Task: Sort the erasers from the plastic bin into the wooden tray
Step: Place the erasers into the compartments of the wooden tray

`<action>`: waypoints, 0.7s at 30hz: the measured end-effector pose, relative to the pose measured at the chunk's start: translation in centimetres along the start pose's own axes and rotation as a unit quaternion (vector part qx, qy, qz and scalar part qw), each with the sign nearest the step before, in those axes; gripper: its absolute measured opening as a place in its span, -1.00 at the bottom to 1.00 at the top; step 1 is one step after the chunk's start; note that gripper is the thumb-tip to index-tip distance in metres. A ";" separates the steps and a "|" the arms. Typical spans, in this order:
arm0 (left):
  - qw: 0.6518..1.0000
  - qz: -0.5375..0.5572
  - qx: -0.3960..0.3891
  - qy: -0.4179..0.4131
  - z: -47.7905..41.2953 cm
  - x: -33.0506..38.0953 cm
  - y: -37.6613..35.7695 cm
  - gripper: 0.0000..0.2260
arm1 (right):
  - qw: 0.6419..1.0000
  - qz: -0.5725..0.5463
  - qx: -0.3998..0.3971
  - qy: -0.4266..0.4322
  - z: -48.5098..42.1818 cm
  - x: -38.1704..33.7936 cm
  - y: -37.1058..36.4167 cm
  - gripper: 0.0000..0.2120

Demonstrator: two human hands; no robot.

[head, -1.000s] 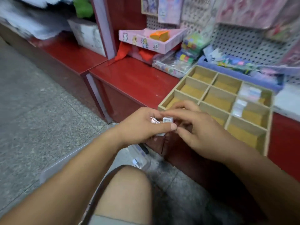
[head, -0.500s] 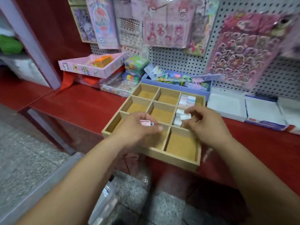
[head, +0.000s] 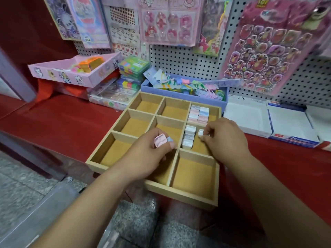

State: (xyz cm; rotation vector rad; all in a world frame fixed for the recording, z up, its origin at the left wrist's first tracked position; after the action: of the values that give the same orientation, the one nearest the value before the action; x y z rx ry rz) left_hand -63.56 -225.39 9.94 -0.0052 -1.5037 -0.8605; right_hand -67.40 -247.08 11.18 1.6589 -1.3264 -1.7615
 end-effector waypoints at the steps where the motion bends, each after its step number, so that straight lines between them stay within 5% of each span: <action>1: 1.000 0.004 0.005 -0.018 -0.1 0.2 -0.1 -0.90 | 1.000 0.014 -0.001 -0.003 -0.1 -0.1 -0.2 -0.92; 14: 0.976 -0.189 0.025 -0.107 -1.4 0.9 0.5 -0.91 | 1.000 -0.029 -0.005 -0.006 -0.3 -0.3 -0.3 -0.86; 18: 0.978 -0.186 0.027 -0.095 -1.4 0.8 0.2 -0.89 | 0.972 -0.206 -0.072 0.089 1.5 -3.5 -0.2 -0.83; 21: 0.982 -0.154 0.012 -0.105 -1.6 0.6 0.0 -0.87 | 0.949 -0.229 -0.129 0.174 2.7 -5.6 -1.2 -0.80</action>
State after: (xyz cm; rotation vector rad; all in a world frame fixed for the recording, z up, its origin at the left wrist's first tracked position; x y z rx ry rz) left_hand -62.26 -226.47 10.25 0.1646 -1.7408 -1.1163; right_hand -68.23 -241.04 12.90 2.1101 -0.5581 -1.6704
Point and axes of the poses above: each hand's wrist, its own z-axis away from the middle knuckle, its own y-axis out of the back of the hand, x = y × z, the point moved 6 cm from there along -z, towards the middle knuckle, and after that the axes turned 13 degrees about -z, right-handed, at the moved point
